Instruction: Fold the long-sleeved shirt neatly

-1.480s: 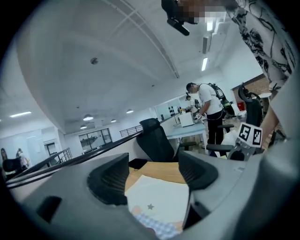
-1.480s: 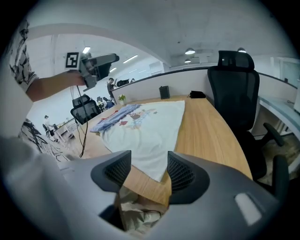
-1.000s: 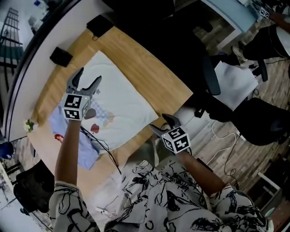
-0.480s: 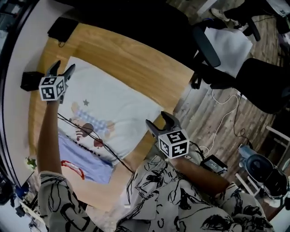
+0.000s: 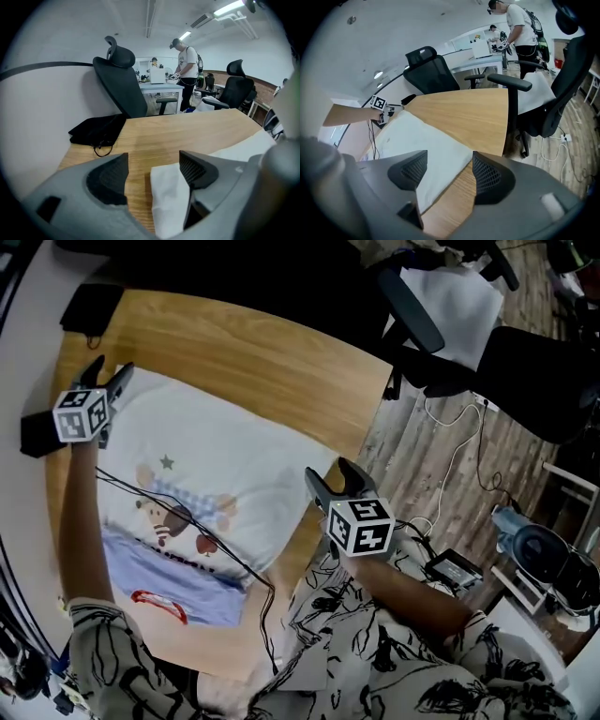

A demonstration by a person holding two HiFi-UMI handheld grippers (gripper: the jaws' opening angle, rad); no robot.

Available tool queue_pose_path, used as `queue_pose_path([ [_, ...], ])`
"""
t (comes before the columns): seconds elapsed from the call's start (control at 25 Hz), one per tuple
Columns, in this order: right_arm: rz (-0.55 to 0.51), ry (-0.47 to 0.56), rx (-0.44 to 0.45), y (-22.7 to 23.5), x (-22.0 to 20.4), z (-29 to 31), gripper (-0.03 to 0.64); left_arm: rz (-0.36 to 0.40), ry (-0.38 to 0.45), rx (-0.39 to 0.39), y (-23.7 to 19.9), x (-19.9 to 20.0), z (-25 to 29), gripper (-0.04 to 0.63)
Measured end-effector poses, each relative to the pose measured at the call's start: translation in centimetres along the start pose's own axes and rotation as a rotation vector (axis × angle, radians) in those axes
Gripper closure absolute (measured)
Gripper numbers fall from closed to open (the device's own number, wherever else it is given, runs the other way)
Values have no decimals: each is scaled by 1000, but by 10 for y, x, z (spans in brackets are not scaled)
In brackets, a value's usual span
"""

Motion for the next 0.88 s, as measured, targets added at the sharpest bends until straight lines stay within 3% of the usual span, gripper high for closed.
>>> queue_pose_path([
  [0.32,31,38,-36,-6,1,12,376,-13,36,18,-9,-7,-8,255],
  [0.56,114,34,-34,13,2,10,536,-10,-12,-36,-6,-15,-3,284],
  [0.64,134,28,-16,16,2,11,558,6,-48,-62,-4,-19,1,297],
  [0.88,135,22,-6,18,2,12,581,10,-107,-112,15,-17,3,511],
])
Point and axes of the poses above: the fingertips, and each gripper's own axes: z forward along the fingers, y to its right, x out of its top, the point moved 5 cm from there along -z, backward along the fingers, and after that the axes turned 6 degrees about z, right-handed, at the moved point
